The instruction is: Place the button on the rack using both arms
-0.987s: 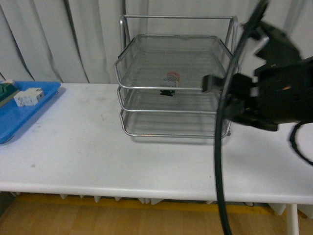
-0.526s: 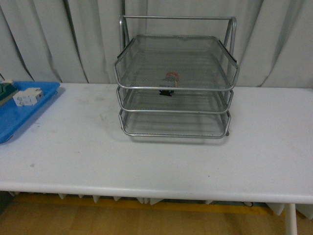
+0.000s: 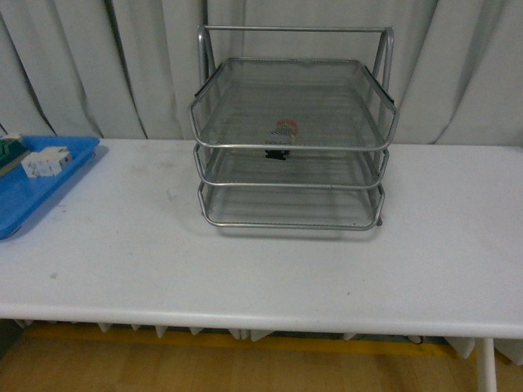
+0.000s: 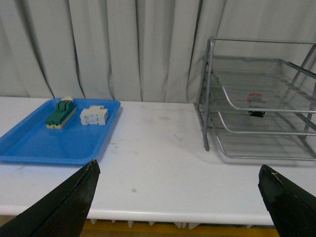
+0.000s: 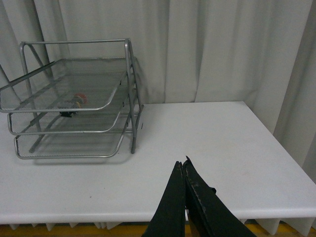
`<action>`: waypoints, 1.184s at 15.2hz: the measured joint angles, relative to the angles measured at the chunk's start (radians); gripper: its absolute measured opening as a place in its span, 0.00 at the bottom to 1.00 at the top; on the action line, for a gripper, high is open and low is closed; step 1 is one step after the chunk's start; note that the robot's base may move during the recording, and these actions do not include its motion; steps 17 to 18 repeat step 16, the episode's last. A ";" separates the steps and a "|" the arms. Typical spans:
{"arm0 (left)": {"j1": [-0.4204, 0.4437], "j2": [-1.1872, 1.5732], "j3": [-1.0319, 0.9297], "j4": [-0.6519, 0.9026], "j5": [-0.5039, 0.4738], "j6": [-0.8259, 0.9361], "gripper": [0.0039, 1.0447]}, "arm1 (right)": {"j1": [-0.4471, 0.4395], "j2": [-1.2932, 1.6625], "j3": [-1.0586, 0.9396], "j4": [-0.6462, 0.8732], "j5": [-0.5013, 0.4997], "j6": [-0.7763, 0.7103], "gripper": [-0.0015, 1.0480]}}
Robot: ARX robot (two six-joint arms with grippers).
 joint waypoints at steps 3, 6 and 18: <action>0.000 0.000 0.000 0.000 0.000 0.000 0.94 | 0.000 0.000 0.000 0.000 0.000 -0.002 0.03; 0.000 0.000 0.000 0.000 0.000 0.000 0.94 | 0.000 0.000 0.000 0.000 0.000 -0.002 0.41; 0.000 0.000 0.000 0.000 0.000 0.000 0.94 | 0.000 0.000 0.000 0.000 0.000 -0.002 0.94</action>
